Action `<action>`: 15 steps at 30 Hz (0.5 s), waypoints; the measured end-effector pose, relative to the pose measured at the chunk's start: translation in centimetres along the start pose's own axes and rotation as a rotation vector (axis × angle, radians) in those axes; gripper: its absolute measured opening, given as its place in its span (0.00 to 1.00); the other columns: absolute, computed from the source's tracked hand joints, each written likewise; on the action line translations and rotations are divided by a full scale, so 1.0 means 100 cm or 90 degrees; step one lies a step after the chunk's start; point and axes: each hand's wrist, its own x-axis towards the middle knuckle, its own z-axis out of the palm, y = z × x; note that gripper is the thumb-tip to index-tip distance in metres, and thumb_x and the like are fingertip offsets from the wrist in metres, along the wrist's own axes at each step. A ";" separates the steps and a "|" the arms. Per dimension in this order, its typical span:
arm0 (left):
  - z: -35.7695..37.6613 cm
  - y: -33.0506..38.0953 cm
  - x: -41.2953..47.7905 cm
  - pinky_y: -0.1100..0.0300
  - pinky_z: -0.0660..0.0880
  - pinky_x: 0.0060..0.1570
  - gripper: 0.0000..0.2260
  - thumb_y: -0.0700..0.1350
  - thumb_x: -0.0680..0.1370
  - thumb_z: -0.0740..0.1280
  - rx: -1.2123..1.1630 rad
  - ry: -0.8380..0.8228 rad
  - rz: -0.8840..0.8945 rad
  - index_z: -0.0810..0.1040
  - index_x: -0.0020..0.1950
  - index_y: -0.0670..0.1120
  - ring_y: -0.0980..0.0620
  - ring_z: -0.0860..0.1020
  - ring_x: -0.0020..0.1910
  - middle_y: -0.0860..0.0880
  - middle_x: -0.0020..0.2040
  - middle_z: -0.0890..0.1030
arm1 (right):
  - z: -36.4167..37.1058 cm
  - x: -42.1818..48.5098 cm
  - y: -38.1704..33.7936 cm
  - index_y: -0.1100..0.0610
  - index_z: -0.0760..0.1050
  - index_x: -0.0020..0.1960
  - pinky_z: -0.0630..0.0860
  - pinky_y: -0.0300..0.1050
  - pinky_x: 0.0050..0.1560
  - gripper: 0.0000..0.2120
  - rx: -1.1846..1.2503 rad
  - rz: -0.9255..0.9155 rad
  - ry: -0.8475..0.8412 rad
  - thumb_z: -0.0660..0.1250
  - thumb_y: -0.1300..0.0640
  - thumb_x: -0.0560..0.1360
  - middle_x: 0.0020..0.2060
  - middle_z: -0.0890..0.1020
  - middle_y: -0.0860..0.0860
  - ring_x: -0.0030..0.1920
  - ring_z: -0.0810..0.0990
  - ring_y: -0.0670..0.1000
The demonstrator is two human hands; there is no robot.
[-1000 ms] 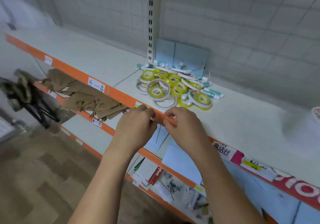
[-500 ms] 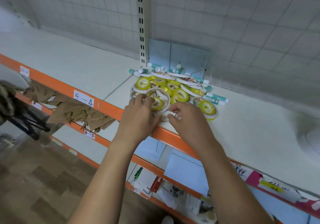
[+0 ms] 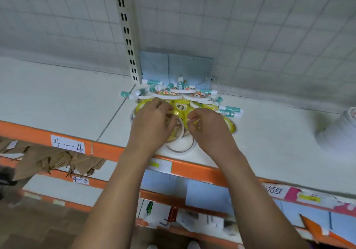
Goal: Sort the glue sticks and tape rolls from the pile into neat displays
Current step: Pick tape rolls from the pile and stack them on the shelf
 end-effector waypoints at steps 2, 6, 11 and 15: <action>-0.002 -0.007 0.012 0.49 0.75 0.50 0.12 0.49 0.77 0.67 -0.009 0.008 0.022 0.79 0.57 0.44 0.44 0.75 0.55 0.45 0.54 0.76 | 0.004 0.003 -0.005 0.57 0.80 0.52 0.76 0.49 0.51 0.07 0.006 0.017 0.016 0.68 0.60 0.75 0.48 0.82 0.53 0.47 0.80 0.53; -0.003 -0.017 0.033 0.47 0.72 0.55 0.14 0.47 0.77 0.68 -0.020 0.021 0.048 0.78 0.60 0.43 0.42 0.73 0.56 0.44 0.55 0.75 | 0.011 0.007 -0.015 0.57 0.80 0.53 0.75 0.47 0.49 0.07 -0.006 0.019 0.027 0.67 0.60 0.75 0.47 0.82 0.53 0.46 0.79 0.52; -0.004 -0.025 0.038 0.48 0.73 0.52 0.12 0.48 0.77 0.67 -0.028 -0.008 0.069 0.79 0.58 0.44 0.45 0.73 0.56 0.46 0.54 0.74 | 0.010 0.015 -0.018 0.56 0.81 0.50 0.73 0.40 0.45 0.06 -0.011 0.035 0.055 0.67 0.59 0.75 0.44 0.83 0.51 0.42 0.77 0.46; -0.004 -0.031 0.022 0.49 0.74 0.48 0.11 0.49 0.77 0.67 -0.022 0.015 0.063 0.78 0.56 0.45 0.44 0.72 0.55 0.45 0.55 0.72 | 0.012 0.024 -0.020 0.55 0.81 0.50 0.72 0.38 0.45 0.06 -0.032 0.015 0.043 0.67 0.60 0.75 0.45 0.83 0.50 0.43 0.78 0.46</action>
